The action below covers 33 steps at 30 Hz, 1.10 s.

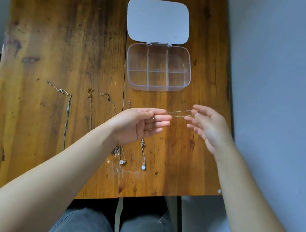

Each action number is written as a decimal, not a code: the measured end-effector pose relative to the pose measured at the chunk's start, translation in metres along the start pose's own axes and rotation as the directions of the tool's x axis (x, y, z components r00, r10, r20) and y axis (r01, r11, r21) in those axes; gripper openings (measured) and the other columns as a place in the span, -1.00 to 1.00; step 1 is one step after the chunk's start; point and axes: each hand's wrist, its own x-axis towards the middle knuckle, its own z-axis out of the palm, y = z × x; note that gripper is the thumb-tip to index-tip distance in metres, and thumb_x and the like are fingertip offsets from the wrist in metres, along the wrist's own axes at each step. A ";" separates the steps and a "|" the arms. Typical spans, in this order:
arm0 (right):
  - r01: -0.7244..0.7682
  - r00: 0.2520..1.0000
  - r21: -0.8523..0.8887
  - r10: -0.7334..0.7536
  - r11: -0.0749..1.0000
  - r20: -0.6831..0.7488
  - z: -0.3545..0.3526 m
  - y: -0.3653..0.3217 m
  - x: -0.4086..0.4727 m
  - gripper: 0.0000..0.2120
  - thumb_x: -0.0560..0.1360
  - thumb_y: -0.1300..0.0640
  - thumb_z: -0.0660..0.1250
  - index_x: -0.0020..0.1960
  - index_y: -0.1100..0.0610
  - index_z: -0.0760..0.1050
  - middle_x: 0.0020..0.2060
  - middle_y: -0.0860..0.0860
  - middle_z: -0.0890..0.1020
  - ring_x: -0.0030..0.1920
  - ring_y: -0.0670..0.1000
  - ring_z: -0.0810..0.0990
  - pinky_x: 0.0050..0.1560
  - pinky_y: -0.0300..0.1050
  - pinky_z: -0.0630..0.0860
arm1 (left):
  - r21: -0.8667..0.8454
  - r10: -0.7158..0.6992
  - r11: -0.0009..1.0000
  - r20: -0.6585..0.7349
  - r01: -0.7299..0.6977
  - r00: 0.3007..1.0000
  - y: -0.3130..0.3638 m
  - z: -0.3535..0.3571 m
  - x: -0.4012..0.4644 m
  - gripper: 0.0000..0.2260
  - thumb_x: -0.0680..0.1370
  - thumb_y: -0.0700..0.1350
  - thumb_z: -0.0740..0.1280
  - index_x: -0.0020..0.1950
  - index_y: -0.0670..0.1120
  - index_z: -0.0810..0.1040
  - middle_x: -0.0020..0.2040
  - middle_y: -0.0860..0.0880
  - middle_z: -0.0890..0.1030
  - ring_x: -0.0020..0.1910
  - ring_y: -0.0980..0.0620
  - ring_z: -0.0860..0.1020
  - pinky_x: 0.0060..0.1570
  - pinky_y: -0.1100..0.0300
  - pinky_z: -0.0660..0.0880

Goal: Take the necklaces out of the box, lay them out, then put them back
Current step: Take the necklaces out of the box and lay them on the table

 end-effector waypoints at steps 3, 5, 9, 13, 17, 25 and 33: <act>0.080 0.993 -0.278 -0.101 0.957 -0.062 0.017 0.000 -0.014 -0.76 0.57 0.23 0.21 0.19 0.03 0.49 0.17 0.04 0.53 -0.08 -0.07 0.64 -0.12 -0.15 0.64 | -0.062 0.067 0.996 -0.011 -0.067 0.998 -0.006 0.008 0.006 -0.68 0.62 -0.23 0.02 0.27 -0.17 0.46 0.22 -0.11 0.59 0.24 -0.02 0.53 0.28 0.02 0.40; 0.179 0.969 -0.358 -0.228 0.917 -0.099 0.025 -0.004 -0.027 -0.84 0.57 0.17 0.21 0.05 -0.05 0.49 0.01 -0.03 0.59 -0.22 -0.15 0.62 -0.34 -0.40 0.54 | -0.093 0.107 0.990 -0.036 -0.110 0.994 -0.009 0.013 0.010 -0.67 0.60 -0.22 0.03 0.28 -0.14 0.47 0.24 -0.07 0.59 0.26 0.04 0.51 0.34 0.02 0.30; 0.305 0.949 -0.254 -0.315 0.918 0.002 0.046 -0.010 -0.047 -0.92 0.55 0.11 0.25 -0.08 -0.05 0.48 -0.24 -0.08 0.62 -0.27 -0.14 0.62 -0.38 -0.32 0.48 | -0.137 0.155 0.977 -0.053 -0.161 0.986 -0.012 0.026 0.016 -0.66 0.58 -0.16 0.09 0.31 -0.15 0.45 0.28 -0.08 0.55 0.27 0.01 0.50 0.34 0.07 0.32; 0.319 0.937 -0.257 -0.344 0.912 -0.056 0.058 -0.009 -0.050 -0.90 0.53 0.09 0.33 0.00 0.07 0.45 -0.20 -0.11 0.58 -0.17 -0.16 0.58 -0.25 -0.43 0.49 | -0.056 0.176 0.982 -0.042 -0.179 0.983 -0.014 0.039 0.018 -0.61 0.62 -0.04 0.03 0.37 -0.17 0.38 0.34 -0.08 0.48 0.17 0.03 0.56 0.26 0.11 0.40; 0.351 0.920 -0.250 -0.382 0.902 -0.086 0.051 -0.008 -0.048 -0.99 0.55 0.16 0.30 -0.05 0.08 0.48 -0.20 -0.11 0.60 -0.14 -0.13 0.62 -0.18 -0.38 0.55 | 0.069 0.172 0.983 -0.015 -0.170 0.985 -0.014 0.043 0.018 -0.57 0.64 0.02 -0.01 0.43 -0.16 0.30 0.41 -0.08 0.40 0.34 0.00 0.42 0.38 0.08 0.26; -0.018 1.000 0.181 0.022 0.983 -0.020 0.021 0.006 -0.049 -0.92 0.54 0.17 0.30 -0.07 0.07 0.57 -0.26 -0.01 0.70 -0.26 -0.09 0.69 -0.36 -0.30 0.54 | -0.208 0.227 0.940 -0.219 -0.272 0.949 0.006 0.044 0.030 -0.79 0.59 -0.15 0.22 0.17 -0.20 0.51 -0.13 -0.05 0.62 -0.13 0.05 0.61 0.04 0.11 0.56; -0.370 0.928 0.164 0.370 0.914 0.034 0.029 0.089 -0.072 -0.91 0.56 0.21 0.27 -0.02 0.19 0.55 -0.26 0.07 0.67 -0.35 -0.07 0.64 -0.41 -0.25 0.51 | 0.391 0.235 0.919 -0.451 -0.047 0.861 0.019 0.042 0.065 -0.85 0.58 -0.22 0.23 -0.02 -0.21 0.59 -0.16 -0.13 0.62 -0.20 0.00 0.62 -0.10 0.17 0.61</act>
